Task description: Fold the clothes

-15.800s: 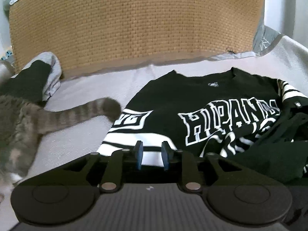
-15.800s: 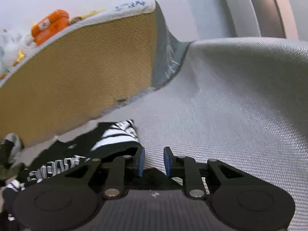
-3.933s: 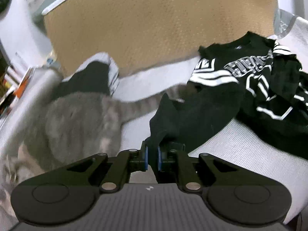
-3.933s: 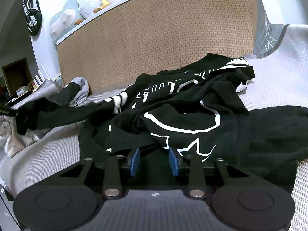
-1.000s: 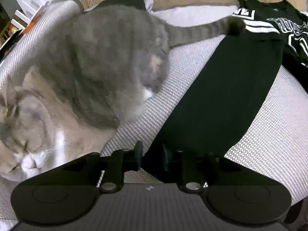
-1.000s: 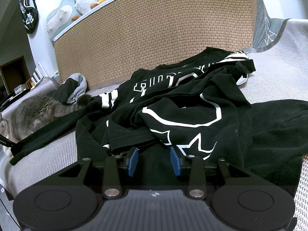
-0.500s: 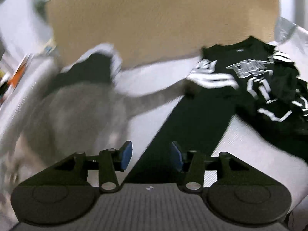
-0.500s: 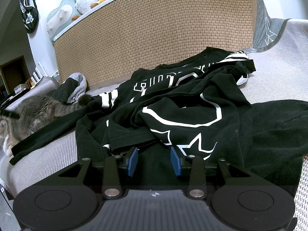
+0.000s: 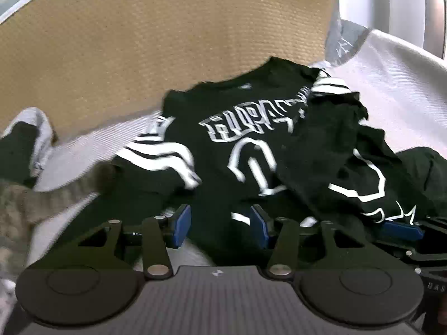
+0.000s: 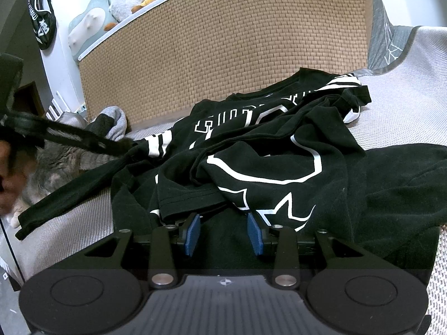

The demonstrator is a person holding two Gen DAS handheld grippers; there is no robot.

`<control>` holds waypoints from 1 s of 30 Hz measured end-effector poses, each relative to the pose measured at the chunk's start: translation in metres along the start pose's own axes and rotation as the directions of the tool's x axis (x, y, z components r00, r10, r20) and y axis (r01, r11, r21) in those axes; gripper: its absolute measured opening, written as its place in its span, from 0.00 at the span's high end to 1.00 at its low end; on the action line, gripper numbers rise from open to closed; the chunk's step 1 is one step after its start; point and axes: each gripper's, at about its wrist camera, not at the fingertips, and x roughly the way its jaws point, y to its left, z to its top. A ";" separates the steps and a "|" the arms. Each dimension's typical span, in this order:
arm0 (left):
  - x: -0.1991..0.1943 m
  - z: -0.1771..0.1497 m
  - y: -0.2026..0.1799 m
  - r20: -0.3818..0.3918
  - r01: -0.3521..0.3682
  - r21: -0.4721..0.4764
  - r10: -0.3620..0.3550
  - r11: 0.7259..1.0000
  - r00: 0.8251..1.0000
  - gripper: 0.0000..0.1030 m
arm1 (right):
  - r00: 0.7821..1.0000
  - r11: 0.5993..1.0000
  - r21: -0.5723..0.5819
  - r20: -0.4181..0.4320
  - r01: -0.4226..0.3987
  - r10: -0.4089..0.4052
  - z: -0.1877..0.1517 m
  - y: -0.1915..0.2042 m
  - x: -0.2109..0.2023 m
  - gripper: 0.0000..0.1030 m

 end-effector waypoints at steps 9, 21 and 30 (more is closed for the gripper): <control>0.029 -0.025 -0.026 0.049 -0.095 -0.042 0.097 0.995 0.994 0.46 | 1.000 1.000 0.000 0.000 0.000 0.000 -0.001 0.000 0.000 0.59; 0.043 -0.062 -0.019 0.150 -0.088 -0.095 0.102 0.992 0.983 0.40 | 1.000 1.000 -0.021 -0.003 0.015 -0.016 -0.002 0.004 0.002 0.59; 0.043 -0.068 -0.021 0.183 -0.099 -0.093 0.114 0.991 0.976 0.39 | 0.997 0.977 -0.209 0.068 0.049 -0.036 0.016 0.038 -0.012 0.59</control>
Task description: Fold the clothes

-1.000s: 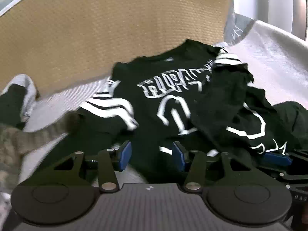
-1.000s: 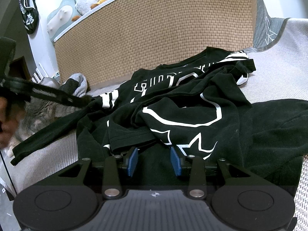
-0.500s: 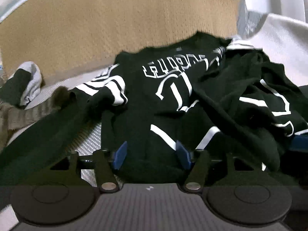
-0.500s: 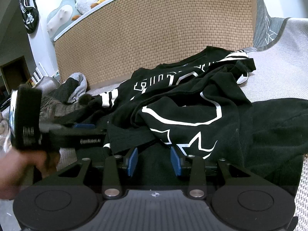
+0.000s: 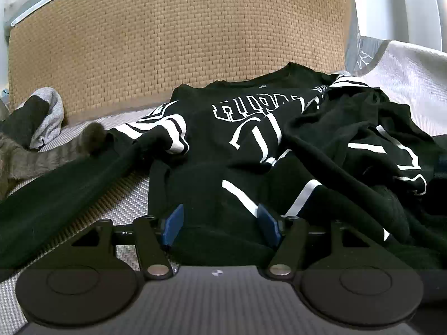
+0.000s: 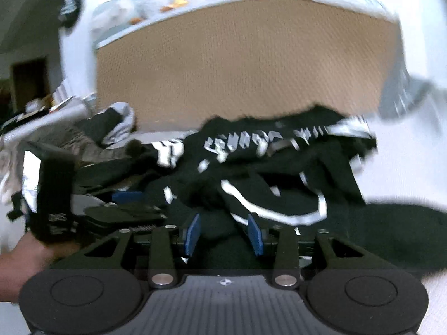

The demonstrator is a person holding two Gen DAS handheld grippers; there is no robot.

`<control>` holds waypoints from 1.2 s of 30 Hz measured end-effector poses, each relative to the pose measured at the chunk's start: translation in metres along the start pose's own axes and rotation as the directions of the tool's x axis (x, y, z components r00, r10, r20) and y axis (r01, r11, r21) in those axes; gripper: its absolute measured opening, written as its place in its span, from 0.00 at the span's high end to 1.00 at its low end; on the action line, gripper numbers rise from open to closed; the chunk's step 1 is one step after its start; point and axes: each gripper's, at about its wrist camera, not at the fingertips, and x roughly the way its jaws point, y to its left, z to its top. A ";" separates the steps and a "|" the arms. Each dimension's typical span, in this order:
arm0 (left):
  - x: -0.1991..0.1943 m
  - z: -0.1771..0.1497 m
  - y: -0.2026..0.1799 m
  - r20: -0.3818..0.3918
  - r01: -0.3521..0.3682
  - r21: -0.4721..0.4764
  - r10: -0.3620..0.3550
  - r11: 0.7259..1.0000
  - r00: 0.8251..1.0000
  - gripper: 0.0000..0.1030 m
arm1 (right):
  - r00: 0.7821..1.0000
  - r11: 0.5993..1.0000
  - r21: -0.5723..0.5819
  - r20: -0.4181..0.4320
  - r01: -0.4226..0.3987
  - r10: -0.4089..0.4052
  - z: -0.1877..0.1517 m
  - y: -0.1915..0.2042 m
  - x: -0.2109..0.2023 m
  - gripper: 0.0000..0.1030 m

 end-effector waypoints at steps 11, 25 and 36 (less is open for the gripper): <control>0.000 -0.003 0.003 0.009 0.012 -0.017 -0.012 1.000 1.000 0.39 | 0.993 0.983 -0.184 -0.117 -0.014 -0.008 0.011 0.031 0.043 0.65; -0.001 -0.003 0.005 0.013 0.018 -0.025 -0.018 1.000 1.000 0.38 | 0.984 0.981 -0.194 -0.169 0.024 -0.057 0.024 0.025 0.050 0.97; 0.000 -0.003 0.004 0.013 0.013 -0.027 -0.012 1.000 1.000 0.39 | 0.960 0.962 -0.030 0.089 0.270 -0.267 0.091 -0.078 -0.050 0.98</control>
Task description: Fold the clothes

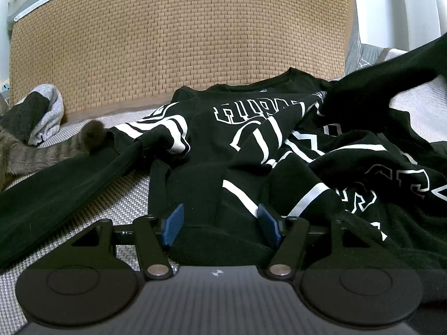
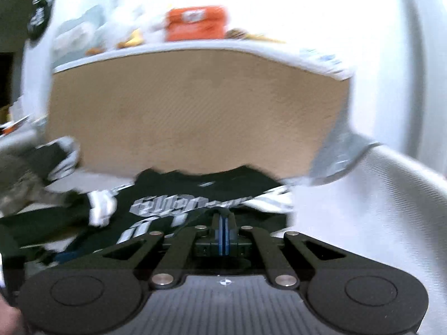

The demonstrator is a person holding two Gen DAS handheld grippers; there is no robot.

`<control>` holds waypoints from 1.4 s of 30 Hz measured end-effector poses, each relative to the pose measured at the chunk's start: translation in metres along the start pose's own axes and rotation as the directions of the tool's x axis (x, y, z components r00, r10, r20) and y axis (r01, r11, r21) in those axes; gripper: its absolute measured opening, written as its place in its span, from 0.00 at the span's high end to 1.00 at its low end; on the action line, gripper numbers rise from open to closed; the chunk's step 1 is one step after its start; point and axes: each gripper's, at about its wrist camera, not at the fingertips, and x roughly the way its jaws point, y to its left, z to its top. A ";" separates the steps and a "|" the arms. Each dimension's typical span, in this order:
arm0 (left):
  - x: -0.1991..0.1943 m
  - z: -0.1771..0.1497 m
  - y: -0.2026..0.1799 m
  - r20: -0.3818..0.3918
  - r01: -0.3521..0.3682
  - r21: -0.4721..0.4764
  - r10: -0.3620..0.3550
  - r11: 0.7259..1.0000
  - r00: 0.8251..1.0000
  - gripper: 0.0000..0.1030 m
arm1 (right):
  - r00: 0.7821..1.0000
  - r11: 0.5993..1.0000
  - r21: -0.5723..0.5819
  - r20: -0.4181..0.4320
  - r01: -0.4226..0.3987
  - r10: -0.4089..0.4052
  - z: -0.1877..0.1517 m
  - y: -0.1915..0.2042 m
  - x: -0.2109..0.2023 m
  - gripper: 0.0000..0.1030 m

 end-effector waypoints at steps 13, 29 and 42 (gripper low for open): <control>-0.001 0.000 -0.001 -0.001 -0.002 0.002 0.002 1.000 1.000 0.39 | 0.959 0.924 -0.268 -0.006 0.272 -0.284 0.011 -0.131 -0.046 0.98; 0.001 0.000 0.003 0.000 0.002 0.006 -0.002 1.000 1.000 0.39 | 0.878 0.910 -0.261 -0.277 0.322 -0.390 0.011 -0.248 -0.038 0.98; 0.000 0.000 0.000 0.000 -0.003 0.005 0.003 1.000 1.000 0.39 | 0.832 0.965 -0.061 -0.496 0.253 -0.250 -0.019 -0.276 -0.033 0.98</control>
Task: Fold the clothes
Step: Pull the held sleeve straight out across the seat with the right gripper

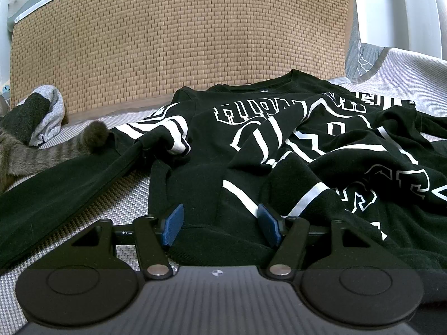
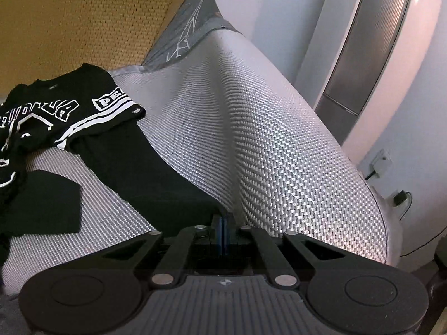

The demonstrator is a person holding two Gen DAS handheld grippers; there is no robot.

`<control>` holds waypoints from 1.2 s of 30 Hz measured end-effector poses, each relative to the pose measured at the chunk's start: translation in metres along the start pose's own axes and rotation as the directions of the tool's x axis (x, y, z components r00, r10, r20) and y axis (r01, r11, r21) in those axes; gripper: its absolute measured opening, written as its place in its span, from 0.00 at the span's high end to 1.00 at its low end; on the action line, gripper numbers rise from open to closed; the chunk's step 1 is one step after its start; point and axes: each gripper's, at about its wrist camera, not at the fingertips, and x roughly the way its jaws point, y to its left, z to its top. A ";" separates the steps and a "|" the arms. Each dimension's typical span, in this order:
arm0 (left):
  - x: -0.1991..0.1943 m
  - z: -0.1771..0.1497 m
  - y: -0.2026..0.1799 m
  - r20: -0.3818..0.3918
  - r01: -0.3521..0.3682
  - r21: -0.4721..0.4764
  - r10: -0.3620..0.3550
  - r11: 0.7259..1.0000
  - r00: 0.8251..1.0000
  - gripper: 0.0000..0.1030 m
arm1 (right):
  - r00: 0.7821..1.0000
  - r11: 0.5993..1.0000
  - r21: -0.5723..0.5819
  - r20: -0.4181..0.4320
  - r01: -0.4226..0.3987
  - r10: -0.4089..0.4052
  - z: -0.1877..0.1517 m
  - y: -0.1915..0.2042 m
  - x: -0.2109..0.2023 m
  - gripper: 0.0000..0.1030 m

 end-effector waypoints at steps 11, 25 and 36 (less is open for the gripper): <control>-0.001 -0.001 0.000 0.002 -0.002 0.001 0.002 1.000 1.000 0.39 | 1.000 0.999 -0.041 0.019 0.023 -0.022 -0.008 -0.002 -0.007 0.96; 0.000 -0.001 -0.002 0.004 -0.005 0.003 0.005 1.000 1.000 0.39 | 0.980 0.970 -0.195 0.166 0.144 -0.113 -0.024 0.047 -0.012 0.82; -0.001 0.000 -0.001 0.004 -0.004 0.003 0.004 1.000 1.000 0.39 | 0.998 0.932 -0.356 0.033 0.061 -0.053 -0.046 0.105 0.044 0.79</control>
